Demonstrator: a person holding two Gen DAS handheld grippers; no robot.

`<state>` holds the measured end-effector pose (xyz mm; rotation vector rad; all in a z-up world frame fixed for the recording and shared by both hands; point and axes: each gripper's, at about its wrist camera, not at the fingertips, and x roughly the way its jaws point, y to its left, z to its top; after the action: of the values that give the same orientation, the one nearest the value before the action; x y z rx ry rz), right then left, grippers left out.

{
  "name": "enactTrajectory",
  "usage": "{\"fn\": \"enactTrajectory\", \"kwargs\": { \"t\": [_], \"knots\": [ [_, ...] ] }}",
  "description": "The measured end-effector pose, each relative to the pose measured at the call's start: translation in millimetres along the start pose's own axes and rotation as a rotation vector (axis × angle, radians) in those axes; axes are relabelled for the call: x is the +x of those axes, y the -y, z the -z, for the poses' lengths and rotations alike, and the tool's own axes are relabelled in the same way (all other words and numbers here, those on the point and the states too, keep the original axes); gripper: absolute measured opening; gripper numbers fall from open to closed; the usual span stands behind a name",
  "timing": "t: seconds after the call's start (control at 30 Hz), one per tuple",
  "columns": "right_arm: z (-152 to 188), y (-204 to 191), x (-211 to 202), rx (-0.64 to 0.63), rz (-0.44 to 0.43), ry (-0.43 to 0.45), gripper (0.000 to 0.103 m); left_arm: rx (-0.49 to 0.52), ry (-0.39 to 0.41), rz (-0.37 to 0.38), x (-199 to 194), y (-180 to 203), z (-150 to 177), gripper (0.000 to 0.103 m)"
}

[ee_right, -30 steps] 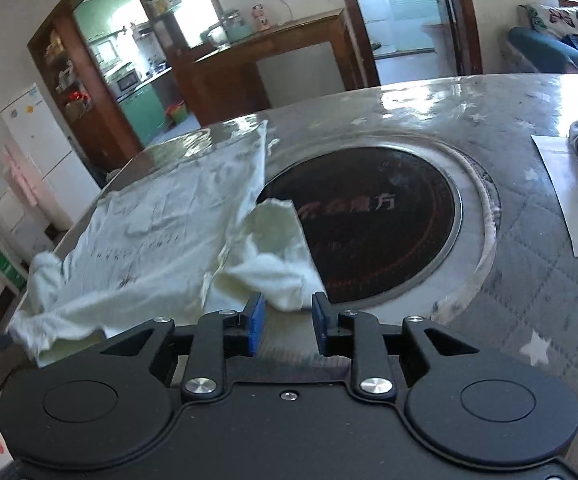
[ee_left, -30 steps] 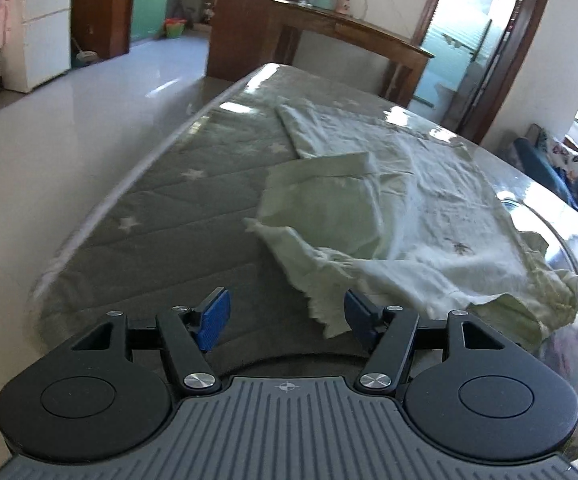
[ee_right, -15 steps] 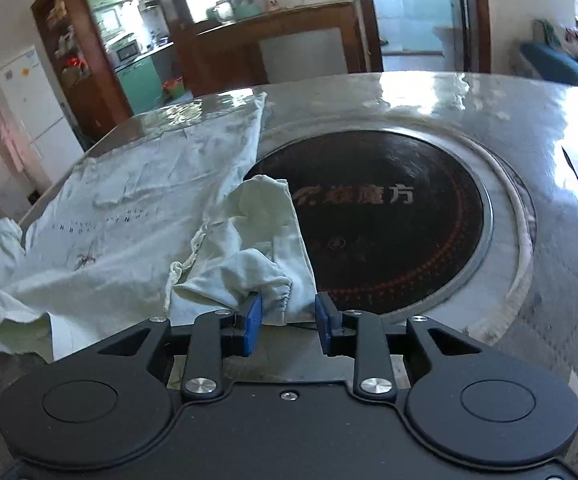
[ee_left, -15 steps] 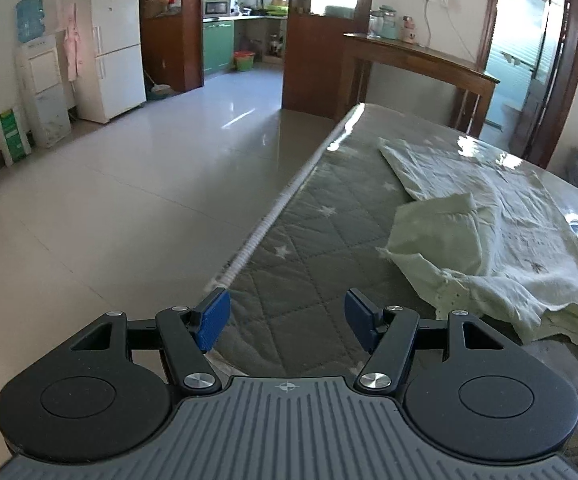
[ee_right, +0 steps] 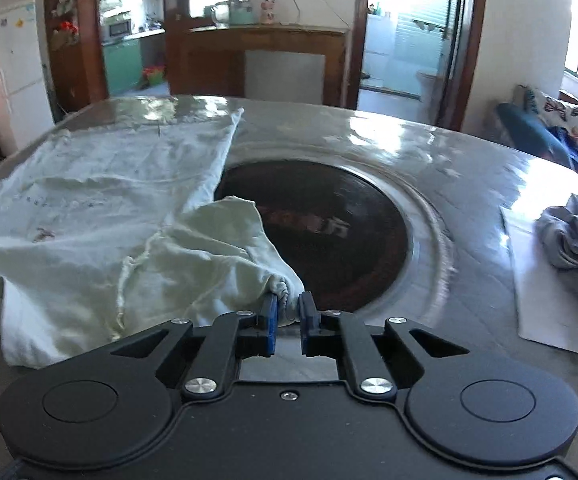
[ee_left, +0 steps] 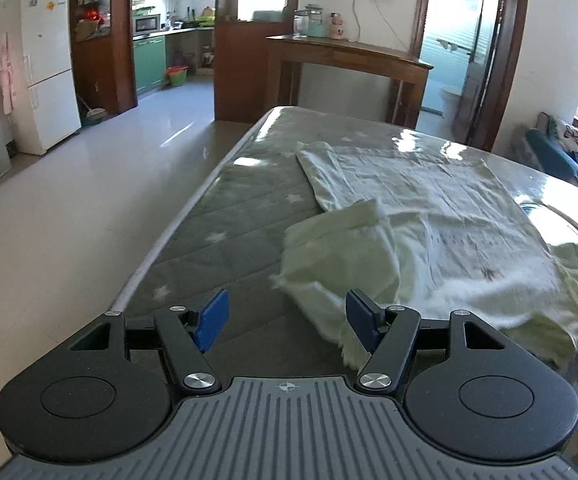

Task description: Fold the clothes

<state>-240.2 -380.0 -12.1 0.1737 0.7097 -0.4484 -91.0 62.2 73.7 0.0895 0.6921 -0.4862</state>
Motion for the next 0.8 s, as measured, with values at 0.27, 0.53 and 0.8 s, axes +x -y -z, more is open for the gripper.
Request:
{"fn": "enactTrajectory", "kwargs": {
  "t": [0.27, 0.53, 0.8],
  "knots": [
    [9, 10, -7, 0.021, 0.059, -0.026, 0.019, -0.027, -0.008, 0.058, 43, 5, -22, 0.077],
    [-9, -19, -33, -0.035, -0.049, 0.075, 0.042, -0.01, -0.029, 0.065, 70, 15, -24, 0.079],
    [-13, -84, -24, -0.181, -0.268, 0.048, 0.046, -0.14, -0.025, 0.085, 68, 1, -15, 0.017]
  ]
}}
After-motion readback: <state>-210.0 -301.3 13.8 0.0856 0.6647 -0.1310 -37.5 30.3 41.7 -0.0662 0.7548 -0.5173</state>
